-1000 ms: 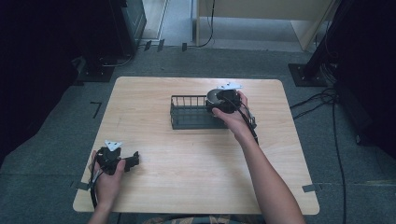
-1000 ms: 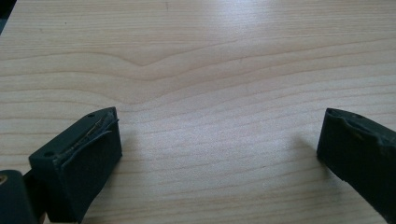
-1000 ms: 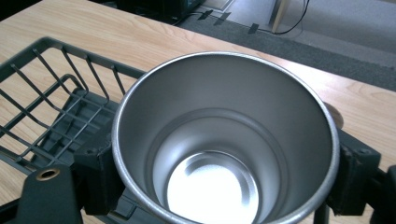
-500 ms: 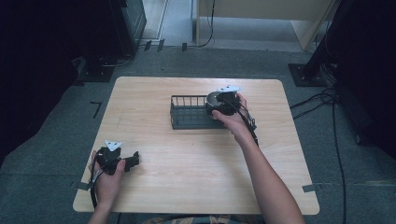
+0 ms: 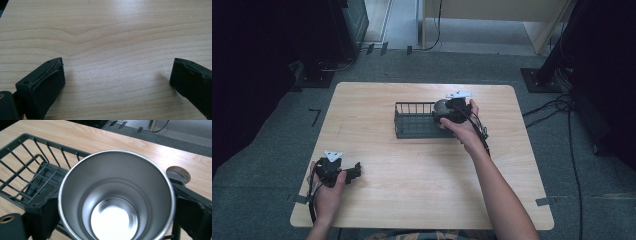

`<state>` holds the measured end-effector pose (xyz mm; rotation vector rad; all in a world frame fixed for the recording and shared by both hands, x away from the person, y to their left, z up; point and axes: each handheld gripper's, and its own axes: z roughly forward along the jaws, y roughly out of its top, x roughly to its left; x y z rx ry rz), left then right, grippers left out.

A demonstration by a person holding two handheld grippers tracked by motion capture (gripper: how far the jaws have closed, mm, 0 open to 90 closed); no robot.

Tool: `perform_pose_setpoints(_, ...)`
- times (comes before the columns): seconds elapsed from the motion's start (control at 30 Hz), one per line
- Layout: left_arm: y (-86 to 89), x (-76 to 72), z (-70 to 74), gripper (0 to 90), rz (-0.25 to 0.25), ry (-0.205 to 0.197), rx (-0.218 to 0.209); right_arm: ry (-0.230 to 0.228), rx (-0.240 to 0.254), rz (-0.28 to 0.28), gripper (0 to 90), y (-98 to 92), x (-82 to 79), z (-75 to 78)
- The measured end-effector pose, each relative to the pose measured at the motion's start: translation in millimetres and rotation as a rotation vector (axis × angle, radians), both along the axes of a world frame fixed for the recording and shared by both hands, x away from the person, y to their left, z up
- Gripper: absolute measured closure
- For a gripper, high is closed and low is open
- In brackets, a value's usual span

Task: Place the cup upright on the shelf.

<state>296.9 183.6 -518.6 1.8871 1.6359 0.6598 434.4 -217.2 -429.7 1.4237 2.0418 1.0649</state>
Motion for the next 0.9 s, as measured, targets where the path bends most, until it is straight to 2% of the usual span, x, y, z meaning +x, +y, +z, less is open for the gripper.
perform_pose_setpoints(0.2,0.0,0.0,0.0,0.0,0.000,0.000,0.000,-0.014,0.012,0.000,2.1,-6.2,-5.4,8.2)
perform_pose_setpoints(0.6,0.0,0.0,0.0,0.1,0.000,0.000,0.000,-0.051,0.017,-0.011,1.5,-19.7,-22.3,26.3)
perform_pose_setpoints(0.9,0.0,0.0,0.0,0.0,0.000,0.000,0.000,-0.062,0.015,-0.028,1.5,-33.9,-36.4,29.1)
